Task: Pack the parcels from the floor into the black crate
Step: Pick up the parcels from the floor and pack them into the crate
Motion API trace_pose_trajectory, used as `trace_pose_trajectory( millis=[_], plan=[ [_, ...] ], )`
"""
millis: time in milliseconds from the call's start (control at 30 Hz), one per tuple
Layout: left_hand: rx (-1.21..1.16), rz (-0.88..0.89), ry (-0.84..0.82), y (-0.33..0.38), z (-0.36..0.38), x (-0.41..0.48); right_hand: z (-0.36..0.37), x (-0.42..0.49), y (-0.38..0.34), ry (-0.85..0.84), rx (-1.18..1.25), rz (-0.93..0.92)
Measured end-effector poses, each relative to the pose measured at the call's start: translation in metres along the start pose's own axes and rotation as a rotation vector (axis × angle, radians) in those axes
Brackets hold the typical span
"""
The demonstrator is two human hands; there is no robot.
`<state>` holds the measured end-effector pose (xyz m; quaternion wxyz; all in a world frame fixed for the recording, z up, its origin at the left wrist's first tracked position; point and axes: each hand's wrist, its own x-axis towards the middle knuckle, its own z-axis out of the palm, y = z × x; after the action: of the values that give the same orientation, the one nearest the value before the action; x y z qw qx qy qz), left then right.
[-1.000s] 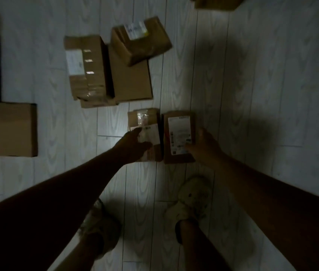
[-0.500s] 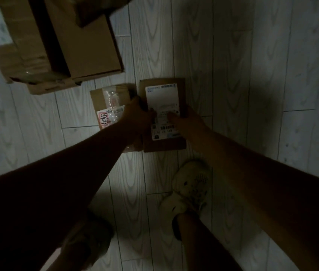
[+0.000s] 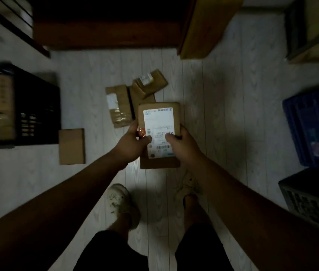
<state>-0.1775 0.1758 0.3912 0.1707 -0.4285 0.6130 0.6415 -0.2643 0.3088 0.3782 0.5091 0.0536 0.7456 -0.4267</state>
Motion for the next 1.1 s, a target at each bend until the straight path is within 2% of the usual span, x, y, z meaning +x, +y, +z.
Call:
trace_pose_trajectory(
  millis=[167, 400, 533, 667, 833, 900, 967, 1100],
  plan=[
    [0.029, 0.148, 0.040, 0.052, -0.077, -0.120, 0.049, -0.120, -0.077, 0.028, -0.043, -0.145],
    [-0.016, 0.264, 0.110, 0.097, -0.144, -0.248, 0.091, -0.252, -0.136, 0.060, -0.091, -0.413],
    [-0.104, 0.327, 0.172, 0.114, -0.155, -0.300, 0.095, -0.294, -0.159, -0.032, -0.031, -0.471],
    [-0.146, 0.353, 0.272, 0.116, -0.172, -0.346, 0.108, -0.325, -0.183, -0.098, -0.127, -0.530],
    [-0.176, 0.415, 0.370, 0.116, -0.216, -0.390, 0.136, -0.351, -0.203, -0.077, -0.263, -0.638],
    [-0.184, 0.494, 0.441, 0.118, -0.248, -0.417, 0.158, -0.364, -0.215, -0.063, -0.377, -0.690],
    [0.019, 0.536, 0.490, 0.126, -0.271, -0.431, 0.170, -0.371, -0.226, -0.041, -0.482, -0.719],
    [0.506, 0.553, 0.513, 0.108, -0.352, -0.475, 0.246, -0.401, -0.251, 0.035, -0.833, -0.944]
  ],
)
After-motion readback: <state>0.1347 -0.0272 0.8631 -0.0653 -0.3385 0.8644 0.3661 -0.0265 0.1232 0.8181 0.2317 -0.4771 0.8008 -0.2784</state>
